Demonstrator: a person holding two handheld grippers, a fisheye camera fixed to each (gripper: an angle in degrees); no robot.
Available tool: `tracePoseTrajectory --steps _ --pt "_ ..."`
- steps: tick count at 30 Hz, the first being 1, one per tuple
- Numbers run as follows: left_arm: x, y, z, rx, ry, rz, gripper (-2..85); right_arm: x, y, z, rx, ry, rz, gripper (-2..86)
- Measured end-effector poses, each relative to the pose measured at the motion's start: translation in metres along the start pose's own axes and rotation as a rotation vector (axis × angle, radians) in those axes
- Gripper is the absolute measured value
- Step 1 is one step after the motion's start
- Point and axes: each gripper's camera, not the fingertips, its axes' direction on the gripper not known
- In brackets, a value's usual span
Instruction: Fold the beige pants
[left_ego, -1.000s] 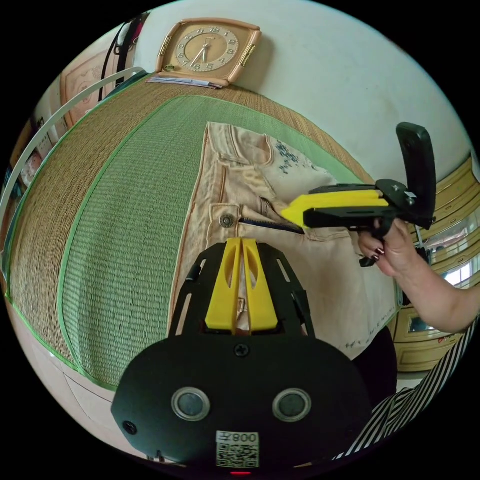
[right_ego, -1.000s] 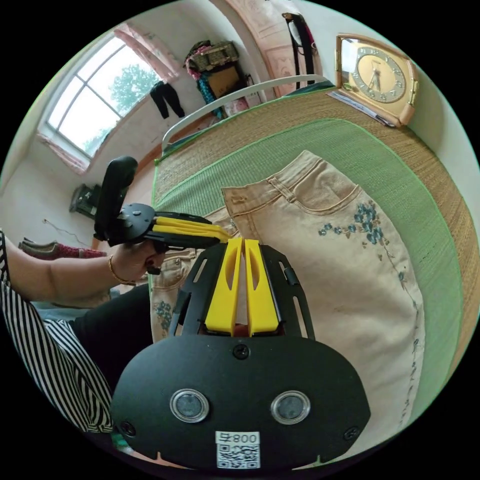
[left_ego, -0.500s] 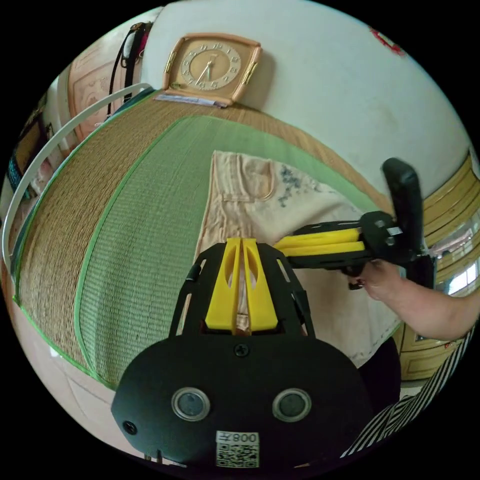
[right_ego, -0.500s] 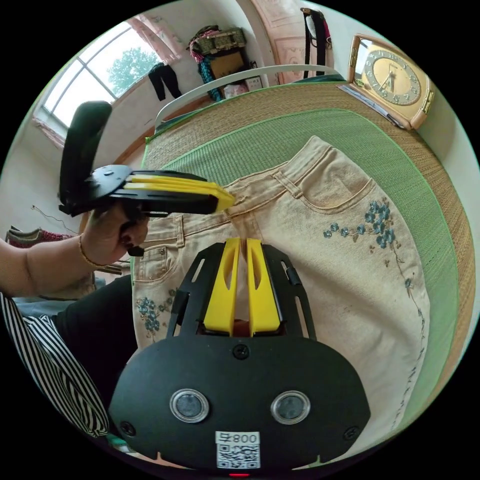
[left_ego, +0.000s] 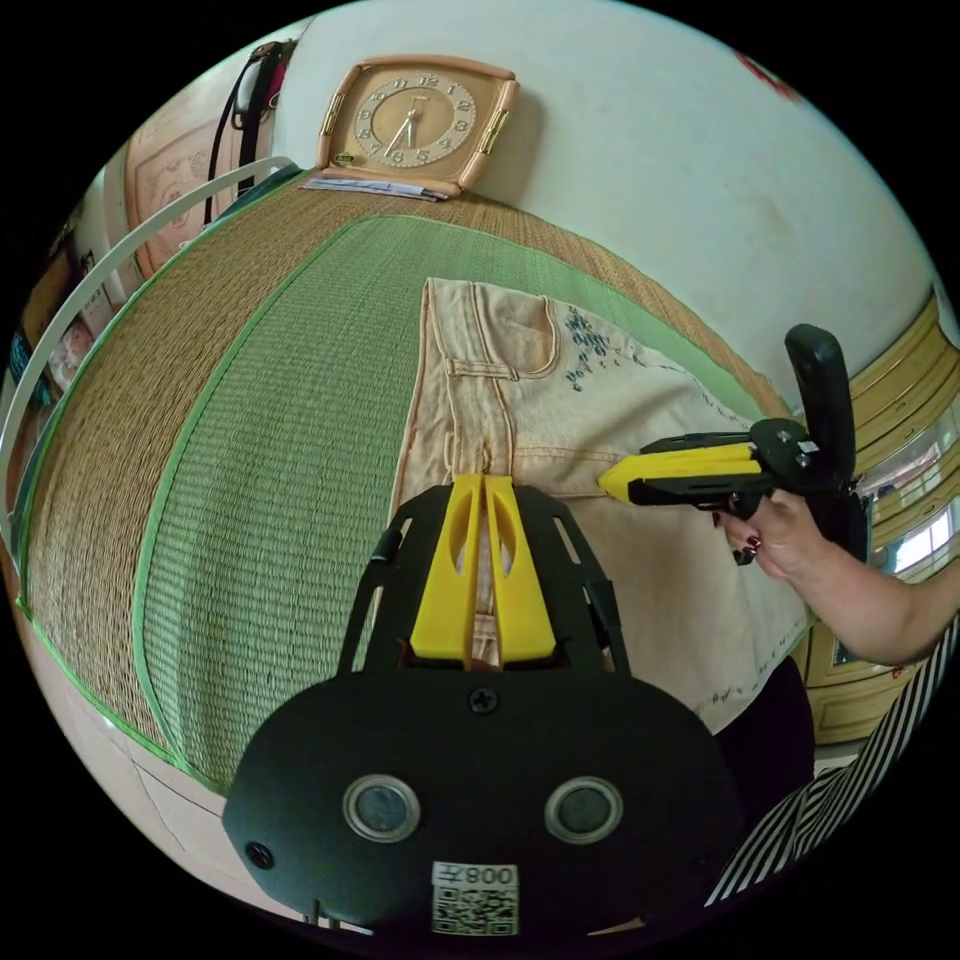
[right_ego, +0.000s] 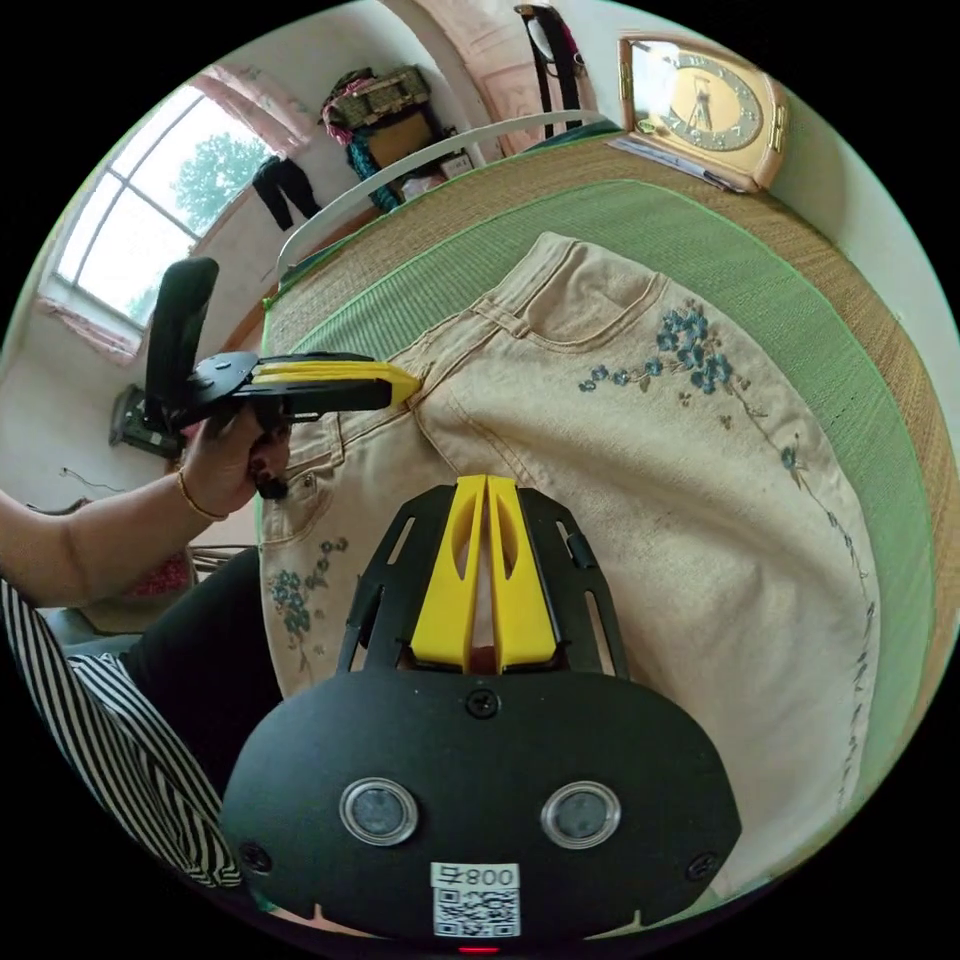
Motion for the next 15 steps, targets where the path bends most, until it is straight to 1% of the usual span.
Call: tracePoseTrajectory --steps 3,4,6,8,11,12,14,15 --pt "0.002 -0.005 0.013 -0.003 0.021 0.005 0.1 -0.012 0.01 -0.004 0.041 0.085 -0.045 0.3" --pt "0.004 -0.008 0.018 -0.008 0.026 0.005 0.1 -0.01 0.011 -0.007 0.044 0.085 -0.037 0.3" --pt "0.008 -0.013 0.026 -0.023 0.023 -0.005 0.1 0.0 0.01 -0.014 0.035 0.037 -0.003 0.3" --pt "0.024 -0.02 0.031 -0.014 -0.042 0.02 0.2 0.012 0.008 -0.022 0.018 -0.025 0.036 0.3" --pt "0.051 -0.026 0.042 0.027 -0.006 0.103 0.2 0.023 0.012 -0.033 0.021 -0.056 0.072 0.3" --pt "0.055 -0.028 0.048 0.011 -0.013 0.113 0.2 0.026 0.013 -0.037 0.026 -0.065 0.087 0.2" --pt "0.066 -0.034 0.084 -0.129 -0.096 0.137 0.3 0.033 0.014 -0.045 0.028 -0.084 0.109 0.2" --pt "0.068 -0.034 0.089 -0.107 -0.092 0.144 0.3 0.037 0.016 -0.051 0.029 -0.1 0.119 0.2"
